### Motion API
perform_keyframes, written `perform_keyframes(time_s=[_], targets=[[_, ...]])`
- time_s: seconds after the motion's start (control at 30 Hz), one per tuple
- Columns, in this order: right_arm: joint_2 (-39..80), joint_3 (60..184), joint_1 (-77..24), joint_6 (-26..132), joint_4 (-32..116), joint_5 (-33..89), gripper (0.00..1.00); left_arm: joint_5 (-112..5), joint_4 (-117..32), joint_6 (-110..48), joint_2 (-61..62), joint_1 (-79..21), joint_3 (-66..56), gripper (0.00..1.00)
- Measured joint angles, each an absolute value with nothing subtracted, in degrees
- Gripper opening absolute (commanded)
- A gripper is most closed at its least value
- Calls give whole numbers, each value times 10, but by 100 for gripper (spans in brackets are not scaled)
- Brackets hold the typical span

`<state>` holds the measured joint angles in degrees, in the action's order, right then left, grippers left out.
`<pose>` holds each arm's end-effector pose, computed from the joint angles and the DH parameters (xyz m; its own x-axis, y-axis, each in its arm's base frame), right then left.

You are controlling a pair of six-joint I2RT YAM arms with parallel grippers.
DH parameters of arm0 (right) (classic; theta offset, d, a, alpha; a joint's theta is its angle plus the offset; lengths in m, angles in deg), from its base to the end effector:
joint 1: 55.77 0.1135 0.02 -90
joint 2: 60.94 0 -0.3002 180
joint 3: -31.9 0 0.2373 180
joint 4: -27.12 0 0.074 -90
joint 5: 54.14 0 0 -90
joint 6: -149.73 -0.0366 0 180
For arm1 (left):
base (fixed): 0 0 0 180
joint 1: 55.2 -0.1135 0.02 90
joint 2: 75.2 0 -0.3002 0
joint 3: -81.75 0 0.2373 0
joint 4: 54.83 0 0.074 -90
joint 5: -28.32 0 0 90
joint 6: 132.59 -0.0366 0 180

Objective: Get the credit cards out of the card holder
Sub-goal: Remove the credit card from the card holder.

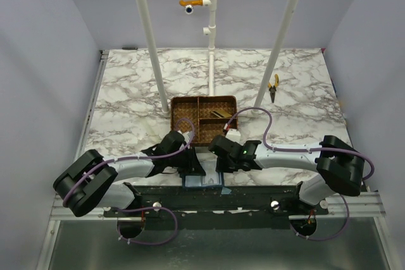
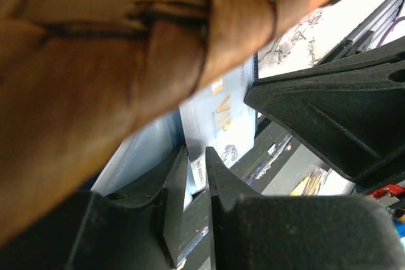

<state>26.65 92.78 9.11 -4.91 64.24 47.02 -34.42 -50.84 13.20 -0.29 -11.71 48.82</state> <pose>0.1201 0.2395 0.2081 -0.9331 0.0982 -0.3459 -0.0207 0.9458 0.3241 0.1280 -0.1445 0.1680 -0.9902 -0.0739 -0.1184 0.0425 0.6486 -0.7599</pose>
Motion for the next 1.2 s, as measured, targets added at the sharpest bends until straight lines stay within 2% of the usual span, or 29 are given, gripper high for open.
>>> perform_keyframes(time_s=[0.6, 0.8, 1.1, 1.2], targets=[[268, 930, 92, -64, 648, 475, 1, -336, -519, 119, 1, -118, 488, 29], [274, 939, 99, -64, 658, 486, 1, -327, -529, 134, 4, -121, 492, 16], [276, 940, 104, -64, 659, 497, 1, -321, -558, 158, 5, -125, 512, 1], [276, 940, 106, -64, 659, 501, 1, -314, -567, 159, 3, -130, 517, 0]])
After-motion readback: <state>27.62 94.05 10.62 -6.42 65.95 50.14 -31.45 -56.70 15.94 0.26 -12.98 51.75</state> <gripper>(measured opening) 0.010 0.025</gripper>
